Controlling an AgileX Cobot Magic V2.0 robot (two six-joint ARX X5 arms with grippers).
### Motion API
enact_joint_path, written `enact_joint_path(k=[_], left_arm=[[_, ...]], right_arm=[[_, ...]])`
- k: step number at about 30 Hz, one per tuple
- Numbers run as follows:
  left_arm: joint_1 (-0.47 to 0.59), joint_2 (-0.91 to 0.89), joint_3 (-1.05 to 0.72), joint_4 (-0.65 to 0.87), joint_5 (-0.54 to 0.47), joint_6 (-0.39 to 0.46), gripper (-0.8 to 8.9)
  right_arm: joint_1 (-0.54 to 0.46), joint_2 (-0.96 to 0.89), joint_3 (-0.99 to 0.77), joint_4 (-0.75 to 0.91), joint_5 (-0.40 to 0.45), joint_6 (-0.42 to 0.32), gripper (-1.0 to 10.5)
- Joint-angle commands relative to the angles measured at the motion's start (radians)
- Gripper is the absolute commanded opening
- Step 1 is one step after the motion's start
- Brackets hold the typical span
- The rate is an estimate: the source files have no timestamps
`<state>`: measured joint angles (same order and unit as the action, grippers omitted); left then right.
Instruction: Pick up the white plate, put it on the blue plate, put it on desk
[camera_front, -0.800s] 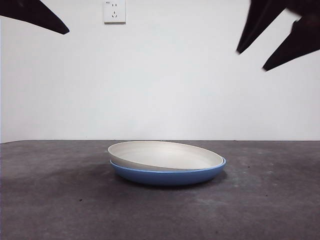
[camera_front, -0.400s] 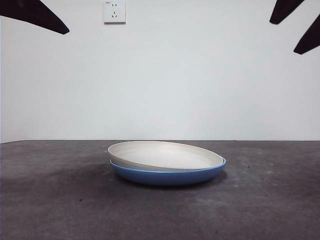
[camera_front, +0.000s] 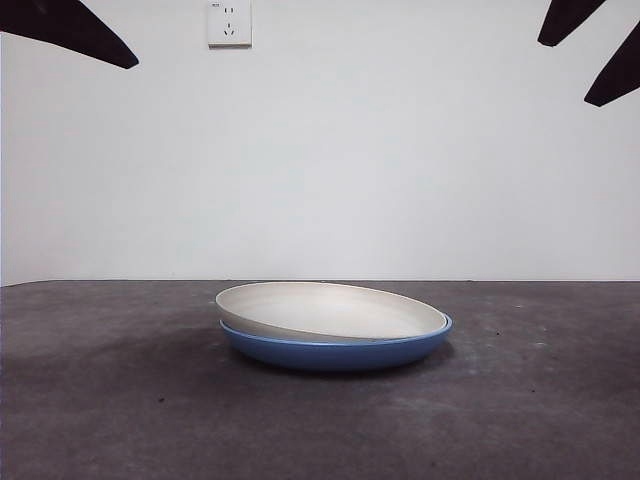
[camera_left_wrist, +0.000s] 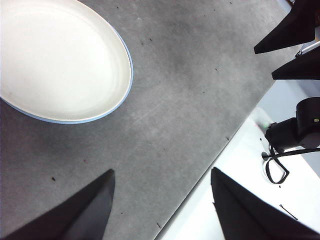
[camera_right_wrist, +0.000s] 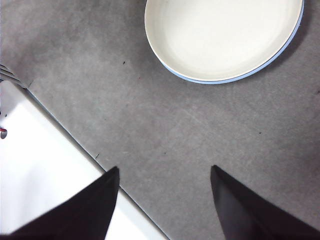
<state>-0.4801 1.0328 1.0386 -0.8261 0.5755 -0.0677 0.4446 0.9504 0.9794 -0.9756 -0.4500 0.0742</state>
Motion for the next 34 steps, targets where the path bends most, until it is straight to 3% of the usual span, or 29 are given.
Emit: enact_joint_path(k=[1,4,34], left_arm=[[-0.005,0.003,0.007,0.010,0.005,0.015,2.39],[-0.005,0.003,0.007,0.010,0.005,0.015,0.10],[-0.005,-0.002,0.008,0.009,0.005,0.015,0.11]], right_arm=[[0.006,0.009,0.017,0.009,-0.003,-0.023,2.5],[0.006,0.009,0.017,0.009,-0.002,-0.028,0.4],[0.005,0.009,0.017,0.011,-0.002,-0.034,0.1]])
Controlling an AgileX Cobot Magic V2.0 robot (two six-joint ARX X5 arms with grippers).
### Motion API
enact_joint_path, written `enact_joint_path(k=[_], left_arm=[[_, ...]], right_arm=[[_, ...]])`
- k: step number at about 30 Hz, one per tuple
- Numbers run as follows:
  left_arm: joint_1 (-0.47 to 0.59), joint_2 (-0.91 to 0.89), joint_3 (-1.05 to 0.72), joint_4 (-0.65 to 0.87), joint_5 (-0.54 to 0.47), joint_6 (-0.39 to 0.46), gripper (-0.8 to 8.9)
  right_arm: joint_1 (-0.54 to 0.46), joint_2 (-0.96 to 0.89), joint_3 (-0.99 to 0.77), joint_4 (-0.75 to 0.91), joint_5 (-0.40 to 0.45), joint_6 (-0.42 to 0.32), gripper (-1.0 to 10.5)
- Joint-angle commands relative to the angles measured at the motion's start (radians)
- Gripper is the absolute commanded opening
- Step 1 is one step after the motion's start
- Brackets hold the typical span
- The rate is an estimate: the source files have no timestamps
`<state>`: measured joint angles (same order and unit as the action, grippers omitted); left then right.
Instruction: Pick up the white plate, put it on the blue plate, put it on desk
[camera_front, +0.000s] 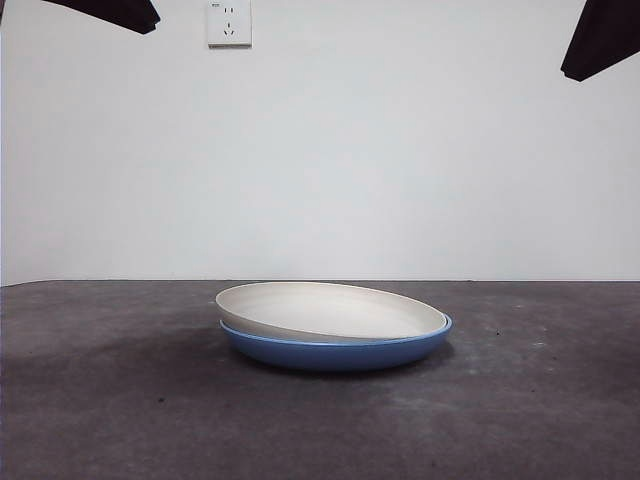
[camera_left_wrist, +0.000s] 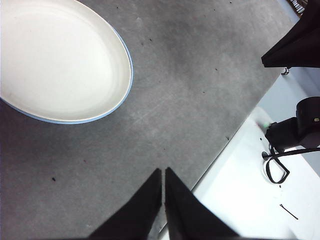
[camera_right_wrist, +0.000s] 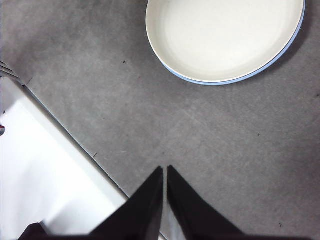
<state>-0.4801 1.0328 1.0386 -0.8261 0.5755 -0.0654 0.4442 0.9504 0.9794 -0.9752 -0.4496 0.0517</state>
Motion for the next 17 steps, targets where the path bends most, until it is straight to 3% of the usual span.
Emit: enact_joint_path(k=[1,6,10,17], left_arm=[[-0.002,-0.010,0.008,0.009,0.005,0.013,0.11],[0.062,-0.084,0.007,0.108,-0.022,0.103,0.10],[0.183,-0.198,-0.016,0.315,-0.078,0.142,0.10],[0.396,-0.443,-0.172,0.633,-0.328,0.143,0.10]], right_arm=[[0.006,0.009,0.017,0.010,-0.003,-0.011,0.1],[0.006,0.009,0.017,0.010,-0.003,-0.011,0.1],[0.006,0.009,0.017,0.010,-0.003,-0.011,0.1],[0.006,0.009,0.017,0.010,-0.003,-0.011,0.1]])
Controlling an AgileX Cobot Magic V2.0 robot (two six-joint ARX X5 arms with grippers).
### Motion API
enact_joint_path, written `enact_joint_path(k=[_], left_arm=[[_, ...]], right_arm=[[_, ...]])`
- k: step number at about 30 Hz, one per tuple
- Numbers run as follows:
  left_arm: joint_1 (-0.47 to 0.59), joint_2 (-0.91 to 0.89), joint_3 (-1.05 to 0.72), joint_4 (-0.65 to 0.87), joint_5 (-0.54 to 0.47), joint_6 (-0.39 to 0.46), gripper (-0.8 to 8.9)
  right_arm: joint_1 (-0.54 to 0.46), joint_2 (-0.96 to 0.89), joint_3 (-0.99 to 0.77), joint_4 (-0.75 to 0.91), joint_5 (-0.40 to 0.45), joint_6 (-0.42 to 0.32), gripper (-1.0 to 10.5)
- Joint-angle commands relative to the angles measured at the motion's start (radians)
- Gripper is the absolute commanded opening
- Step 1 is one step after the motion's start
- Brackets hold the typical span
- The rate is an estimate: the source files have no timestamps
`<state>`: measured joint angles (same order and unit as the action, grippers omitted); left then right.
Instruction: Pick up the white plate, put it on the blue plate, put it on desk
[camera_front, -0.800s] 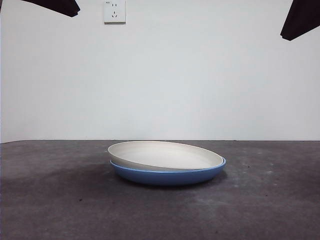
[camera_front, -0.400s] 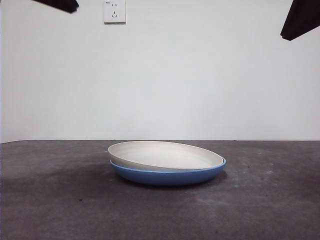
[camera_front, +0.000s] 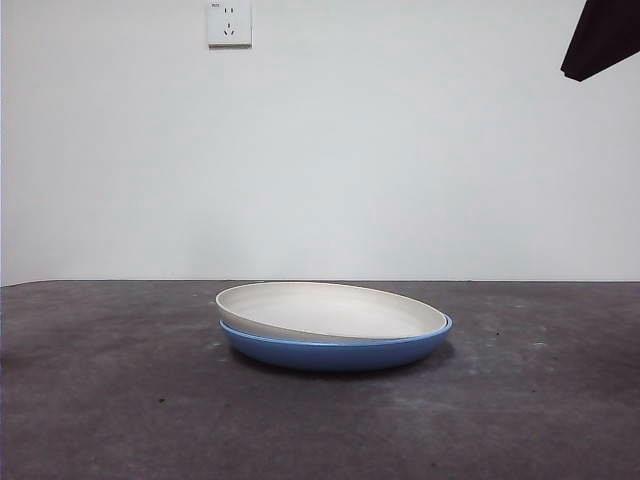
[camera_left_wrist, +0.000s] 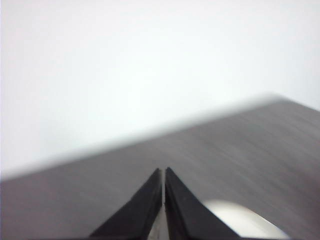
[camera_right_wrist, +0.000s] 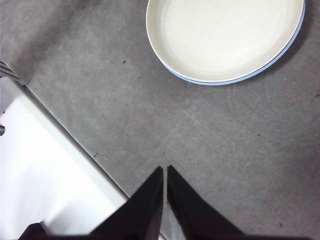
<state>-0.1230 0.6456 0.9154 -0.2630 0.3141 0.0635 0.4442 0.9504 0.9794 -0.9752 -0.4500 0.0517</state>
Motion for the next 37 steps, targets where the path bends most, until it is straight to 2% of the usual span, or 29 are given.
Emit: enact_joint_path(k=[1,6,10,22,37], left_arm=[[0.059,-0.088,-0.081,0.095,-0.100,0.015,0.10],[0.127,-0.245,-0.269,0.140,-0.248,0.015,0.10],[0.150,-0.336,-0.410,0.141,-0.299,0.013,0.10],[0.170,-0.532,-0.732,0.149,-0.300,-0.048,0.10],[0.170,-0.638,-0.876,0.135,-0.300,-0.057,0.10]], right_arm=[[0.006,0.009,0.017,0.010,-0.002,-0.011,0.1],[0.006,0.009,0.017,0.010,-0.002,-0.011,0.1],[0.006,0.009,0.017,0.010,-0.002,-0.011,0.1],[0.006,0.009,0.017,0.010,-0.002,-0.011,0.1],[0.006,0.009,0.017,0.010,-0.002,-0.011,0.1]])
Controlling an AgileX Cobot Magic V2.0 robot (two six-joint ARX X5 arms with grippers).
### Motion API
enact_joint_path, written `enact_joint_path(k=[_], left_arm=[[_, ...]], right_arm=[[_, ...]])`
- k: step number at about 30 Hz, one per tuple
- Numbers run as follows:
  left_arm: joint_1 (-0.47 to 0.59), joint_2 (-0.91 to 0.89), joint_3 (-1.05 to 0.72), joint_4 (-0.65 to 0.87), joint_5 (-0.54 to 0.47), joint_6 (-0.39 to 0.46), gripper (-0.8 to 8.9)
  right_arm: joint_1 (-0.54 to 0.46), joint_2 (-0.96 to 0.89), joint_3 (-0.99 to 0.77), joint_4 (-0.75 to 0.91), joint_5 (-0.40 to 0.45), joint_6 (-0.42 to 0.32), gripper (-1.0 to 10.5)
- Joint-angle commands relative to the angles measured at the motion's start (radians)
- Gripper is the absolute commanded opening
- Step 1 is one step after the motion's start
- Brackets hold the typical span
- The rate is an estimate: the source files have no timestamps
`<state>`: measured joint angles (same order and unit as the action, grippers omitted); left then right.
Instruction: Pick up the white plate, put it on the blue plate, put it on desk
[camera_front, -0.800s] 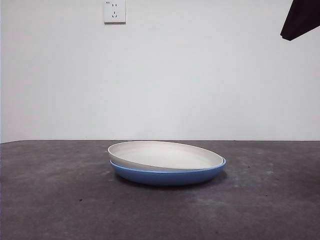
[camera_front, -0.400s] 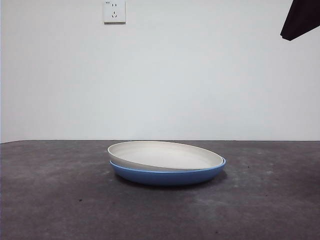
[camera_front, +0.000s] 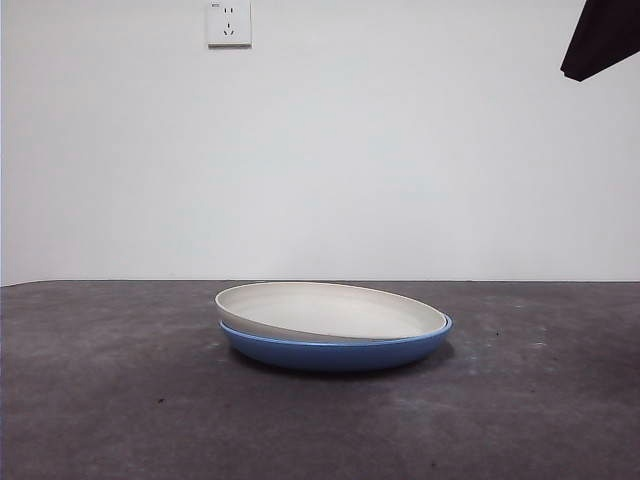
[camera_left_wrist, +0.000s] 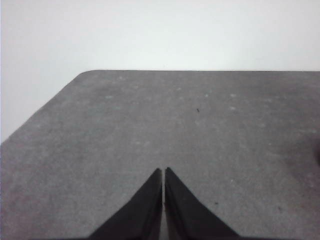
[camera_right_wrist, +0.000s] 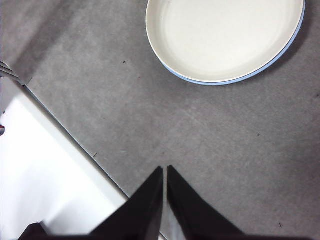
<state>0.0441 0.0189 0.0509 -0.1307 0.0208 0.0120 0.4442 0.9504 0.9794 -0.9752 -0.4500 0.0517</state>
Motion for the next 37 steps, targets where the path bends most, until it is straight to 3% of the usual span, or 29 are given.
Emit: enact_joint_path(k=[1,11,37], left_arm=[[0.003,-0.016,-0.015,-0.004,-0.006,-0.005,0.10],[0.002,-0.016,-0.040,-0.059,-0.006,-0.047,0.10],[0.002,-0.016,-0.039,-0.057,-0.006,-0.047,0.10]], right_arm=[[0.006,0.009,0.017,0.010,-0.002,-0.011,0.1],[0.006,0.009,0.017,0.010,-0.002,-0.011,0.1],[0.006,0.009,0.017,0.010,-0.002,-0.011,0.1]])
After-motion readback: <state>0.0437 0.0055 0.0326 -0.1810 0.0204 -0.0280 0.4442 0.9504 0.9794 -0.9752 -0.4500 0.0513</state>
